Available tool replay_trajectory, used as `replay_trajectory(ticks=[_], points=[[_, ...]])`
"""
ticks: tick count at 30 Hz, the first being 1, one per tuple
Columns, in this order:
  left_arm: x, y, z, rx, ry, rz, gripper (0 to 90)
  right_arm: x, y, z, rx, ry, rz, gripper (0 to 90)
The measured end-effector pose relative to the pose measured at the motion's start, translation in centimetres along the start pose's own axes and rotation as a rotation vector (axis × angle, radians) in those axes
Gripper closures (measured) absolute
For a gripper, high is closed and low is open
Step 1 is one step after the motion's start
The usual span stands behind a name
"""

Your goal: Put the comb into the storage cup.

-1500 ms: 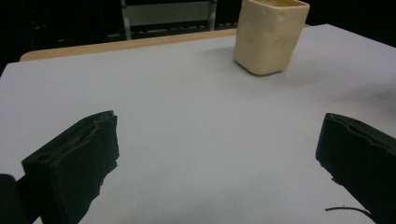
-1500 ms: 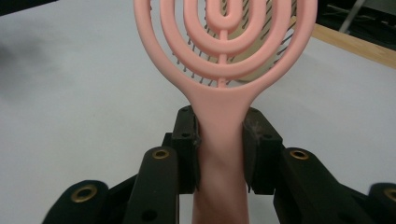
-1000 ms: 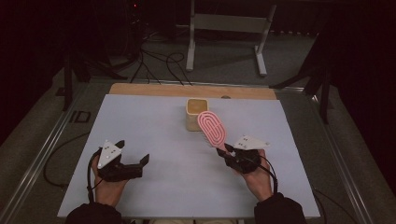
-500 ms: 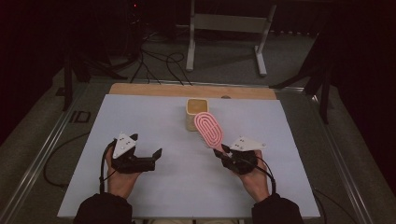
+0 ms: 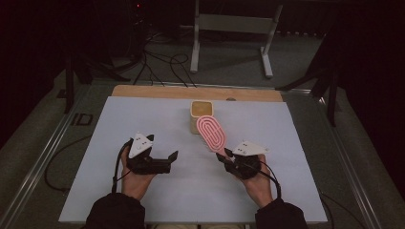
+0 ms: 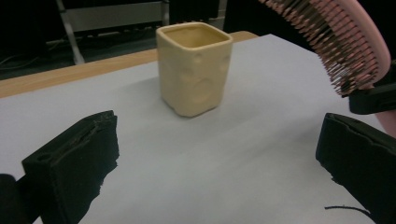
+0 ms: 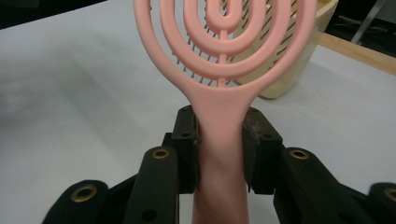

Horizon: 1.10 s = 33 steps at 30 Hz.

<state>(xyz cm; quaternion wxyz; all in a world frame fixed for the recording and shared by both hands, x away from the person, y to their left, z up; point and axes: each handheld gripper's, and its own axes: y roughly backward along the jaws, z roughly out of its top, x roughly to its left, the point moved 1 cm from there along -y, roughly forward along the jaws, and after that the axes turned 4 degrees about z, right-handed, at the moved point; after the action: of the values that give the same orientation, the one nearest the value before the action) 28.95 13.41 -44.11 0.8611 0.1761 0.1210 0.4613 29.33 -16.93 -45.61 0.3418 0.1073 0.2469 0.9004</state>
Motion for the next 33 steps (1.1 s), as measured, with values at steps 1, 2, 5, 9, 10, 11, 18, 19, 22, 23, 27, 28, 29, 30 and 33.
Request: replay_trajectory(ticks=[1, 2, 5, 9, 10, 11, 18, 19, 22, 23, 27, 28, 29, 30, 33], points=[[-0.2, -0.1, 0.1, -0.001, -0.002, -0.003, 0.1, 0.0, 0.0, 0.0, 0.0, -0.002, 0.0, 69.5], [-0.3, -0.3, 0.2, -0.001, -0.004, -0.006, 0.1, 0.0, 0.0, 0.0, -0.001, -0.003, 0.0, 69.6], [-0.8, -0.7, 0.5, 0.001, -0.009, -0.018, 0.1, 0.1, -0.1, -0.1, 0.002, 0.001, 0.005, 69.5], [-1.4, -1.2, 0.8, 0.002, -0.012, -0.033, 0.1, 0.2, -0.2, -0.1, 0.003, 0.003, 0.007, 69.6], [-1.5, -1.3, 0.9, 0.001, -0.013, -0.036, 0.1, 0.3, -0.3, -0.1, 0.003, 0.001, 0.008, 69.5], [-1.7, -1.4, 1.0, 0.002, -0.015, -0.04, 0.1, 0.3, -0.3, -0.1, 0.006, 0.002, 0.007, 69.5], [-2.5, -2.0, 1.4, 0.003, -0.019, -0.056, 0.1, 0.4, -0.5, -0.1, 0.008, 0.004, 0.013, 69.5], [-2.6, -2.1, 1.4, 0.004, -0.018, -0.058, 0.1, 0.5, -0.5, -0.2, 0.008, 0.001, 0.015, 69.5], [-2.8, -2.3, 1.5, 0.006, -0.015, -0.065, 0.1, 0.5, -0.6, -0.2, 0.009, 0.004, 0.016, 69.5], [-2.9, -2.4, 1.5, 0.008, -0.014, -0.065, 0.1, 0.5, -0.7, -0.2, 0.01, 0.005, 0.016, 69.5], [-3.3, -2.8, 1.7, 0.01, -0.008, -0.078, 0.1, 0.6, -0.8, -0.3, 0.016, 0.009, 0.022, 69.5], [-3.4, -2.8, 1.8, 0.011, -0.009, -0.081, 0.1, 0.7, -0.8, -0.3, 0.017, 0.004, 0.019, 69.5], [-3.5, -2.9, 1.8, 0.012, -0.011, -0.082, 0.1, 0.7, -0.9, -0.3, 0.017, 0.007, 0.019, 69.5], [-3.7, -3.0, 1.9, 0.011, -0.009, -0.086, 0.1, 0.7, -0.9, -0.3, 0.018, 0.004, 0.02, 69.5], [-4.1, -3.3, 2.1, 0.012, -0.017, -0.092, 0.1, 0.8, -1.0, -0.3, 0.017, 0.005, 0.021, 69.5]])
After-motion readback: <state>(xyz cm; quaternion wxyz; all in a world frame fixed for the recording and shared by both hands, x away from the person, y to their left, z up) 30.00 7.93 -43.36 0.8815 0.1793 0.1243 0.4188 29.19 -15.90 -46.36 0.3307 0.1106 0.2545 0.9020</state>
